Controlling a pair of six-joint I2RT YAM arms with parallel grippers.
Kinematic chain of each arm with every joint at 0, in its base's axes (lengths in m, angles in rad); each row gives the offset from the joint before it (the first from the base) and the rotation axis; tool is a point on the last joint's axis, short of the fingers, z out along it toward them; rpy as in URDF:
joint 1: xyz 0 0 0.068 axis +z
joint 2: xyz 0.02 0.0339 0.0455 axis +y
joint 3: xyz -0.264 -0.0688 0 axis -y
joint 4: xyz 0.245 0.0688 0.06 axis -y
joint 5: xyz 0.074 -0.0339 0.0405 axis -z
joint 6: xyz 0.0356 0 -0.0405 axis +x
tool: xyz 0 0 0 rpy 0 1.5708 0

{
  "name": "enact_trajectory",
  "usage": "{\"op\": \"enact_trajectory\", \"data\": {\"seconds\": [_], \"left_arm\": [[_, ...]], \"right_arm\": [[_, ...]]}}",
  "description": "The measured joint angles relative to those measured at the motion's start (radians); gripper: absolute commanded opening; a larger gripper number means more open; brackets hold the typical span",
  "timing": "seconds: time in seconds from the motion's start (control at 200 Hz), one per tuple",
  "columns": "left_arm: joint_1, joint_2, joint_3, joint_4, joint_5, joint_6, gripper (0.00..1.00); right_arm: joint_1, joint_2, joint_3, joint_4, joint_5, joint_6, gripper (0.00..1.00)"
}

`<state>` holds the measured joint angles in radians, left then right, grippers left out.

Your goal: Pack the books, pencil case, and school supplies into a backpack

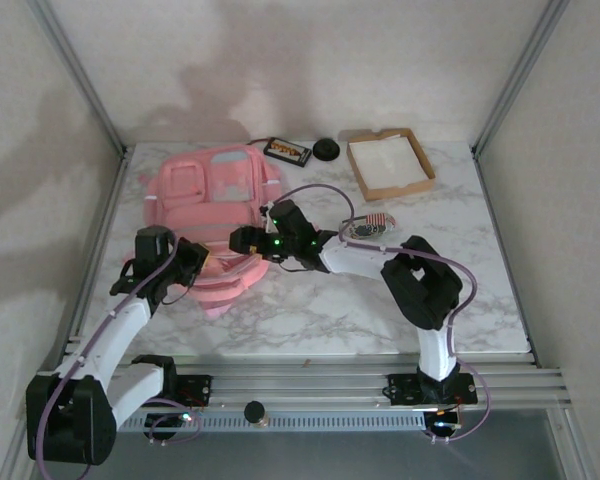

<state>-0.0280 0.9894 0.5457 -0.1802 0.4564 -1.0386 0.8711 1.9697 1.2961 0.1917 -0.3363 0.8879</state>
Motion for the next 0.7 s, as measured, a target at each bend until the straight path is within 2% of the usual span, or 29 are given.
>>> {"op": "enact_trajectory", "data": {"seconds": [0.125, 0.245, 0.29, 0.411, 0.571, 0.701], "left_arm": [[0.002, -0.002, 0.003, -0.02, -0.006, 0.027, 0.0], [0.003, -0.005, 0.012, -0.054, -0.016, 0.063, 0.08], [0.004, -0.005, 0.02, -0.072, -0.027, 0.088, 0.13], [0.003, -0.002, 0.077, -0.159, -0.047, 0.174, 0.35], [-0.014, 0.007, 0.242, -0.329, -0.125, 0.333, 0.51], [-0.063, 0.02, 0.381, -0.388, -0.235, 0.483, 0.55]], "right_arm": [[-0.013, 0.045, 0.051, -0.028, 0.013, 0.016, 0.97], [-0.019, 0.08, 0.103, -0.032, 0.013, 0.017, 0.99], [-0.023, 0.094, 0.13, -0.03, 0.001, 0.015, 0.99], [-0.036, 0.095, 0.144, -0.009, -0.042, 0.014, 0.97], [-0.068, 0.095, 0.161, 0.018, -0.116, 0.021, 0.81], [-0.1, 0.095, 0.161, 0.054, -0.169, 0.03, 0.58]]}}
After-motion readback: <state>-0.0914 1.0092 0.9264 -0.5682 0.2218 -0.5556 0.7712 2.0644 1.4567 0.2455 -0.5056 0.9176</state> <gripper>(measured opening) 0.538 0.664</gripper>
